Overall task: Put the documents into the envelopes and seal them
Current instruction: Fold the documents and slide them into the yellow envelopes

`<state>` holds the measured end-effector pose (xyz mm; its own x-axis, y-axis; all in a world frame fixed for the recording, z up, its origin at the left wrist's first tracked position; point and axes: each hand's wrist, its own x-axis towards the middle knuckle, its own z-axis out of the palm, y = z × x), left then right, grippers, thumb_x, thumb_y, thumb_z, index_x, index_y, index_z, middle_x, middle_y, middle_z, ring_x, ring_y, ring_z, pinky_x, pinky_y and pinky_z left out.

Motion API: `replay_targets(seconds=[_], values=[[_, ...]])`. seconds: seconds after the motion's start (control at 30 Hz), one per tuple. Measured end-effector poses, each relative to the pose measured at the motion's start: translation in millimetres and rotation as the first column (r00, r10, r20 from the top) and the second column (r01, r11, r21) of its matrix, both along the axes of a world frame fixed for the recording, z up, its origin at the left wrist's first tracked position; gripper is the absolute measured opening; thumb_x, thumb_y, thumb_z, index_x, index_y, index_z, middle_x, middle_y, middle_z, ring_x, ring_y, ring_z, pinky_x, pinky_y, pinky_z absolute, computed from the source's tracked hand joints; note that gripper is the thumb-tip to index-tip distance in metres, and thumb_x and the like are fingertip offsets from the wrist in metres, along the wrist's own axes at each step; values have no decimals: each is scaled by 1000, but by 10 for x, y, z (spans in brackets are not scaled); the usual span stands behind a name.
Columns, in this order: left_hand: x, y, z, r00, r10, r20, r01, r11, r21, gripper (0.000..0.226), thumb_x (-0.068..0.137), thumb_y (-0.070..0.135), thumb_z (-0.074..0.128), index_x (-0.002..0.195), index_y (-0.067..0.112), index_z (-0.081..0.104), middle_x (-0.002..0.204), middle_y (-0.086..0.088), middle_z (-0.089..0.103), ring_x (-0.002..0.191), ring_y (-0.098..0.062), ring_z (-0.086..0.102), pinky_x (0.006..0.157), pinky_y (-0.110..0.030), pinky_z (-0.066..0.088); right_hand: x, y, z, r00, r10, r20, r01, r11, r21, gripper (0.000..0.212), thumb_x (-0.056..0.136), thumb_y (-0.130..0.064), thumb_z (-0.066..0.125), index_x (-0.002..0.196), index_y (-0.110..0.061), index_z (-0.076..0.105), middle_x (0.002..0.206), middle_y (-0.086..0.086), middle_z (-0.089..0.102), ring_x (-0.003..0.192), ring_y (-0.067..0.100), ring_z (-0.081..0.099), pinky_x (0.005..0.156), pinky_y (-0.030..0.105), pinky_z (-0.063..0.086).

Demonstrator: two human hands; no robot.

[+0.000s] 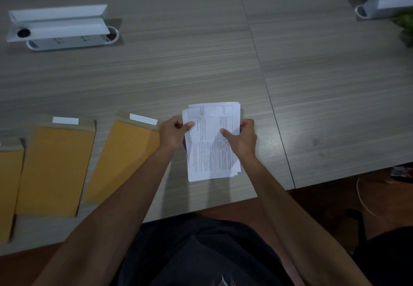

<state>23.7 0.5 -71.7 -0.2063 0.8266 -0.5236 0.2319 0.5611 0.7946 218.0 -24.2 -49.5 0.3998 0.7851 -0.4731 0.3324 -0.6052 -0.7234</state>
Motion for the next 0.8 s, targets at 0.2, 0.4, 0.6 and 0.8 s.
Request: replay_targets(seconds=[0.2,0.4,0.6,0.8], values=[[-7,-10,50,996,-14,92,18,999,-35,26,82,22,77,75,7,57,92,-19,73,87,-36,71,72,-55,59,17,35,16,999,37,40,-38,999,19,44,76,-25,82,104,-16,50,102,-2,60,87,12,61,57,12,43],[-51,-5,52,988,124,96,-120,992,-40,42,68,22,89,66,17,47,74,-3,61,75,-23,60,72,-45,54,106,37,73,999,-4,-37,6,999,43,32,80,-18,78,100,-18,53,97,-5,64,83,10,64,58,13,45],[-54,15,35,985,137,103,-133,990,-45,30,76,19,83,71,12,55,79,-5,66,72,-16,60,69,-33,50,127,54,85,997,-51,-57,52,998,26,35,83,-12,75,106,-20,50,113,4,68,94,18,65,65,24,52],[-21,28,26,980,101,170,-90,993,-71,24,90,28,70,72,15,61,82,-4,67,82,-20,60,80,-37,51,109,91,154,997,-21,-78,24,999,37,35,85,-11,72,118,-15,59,110,-1,68,91,12,62,62,17,49]])
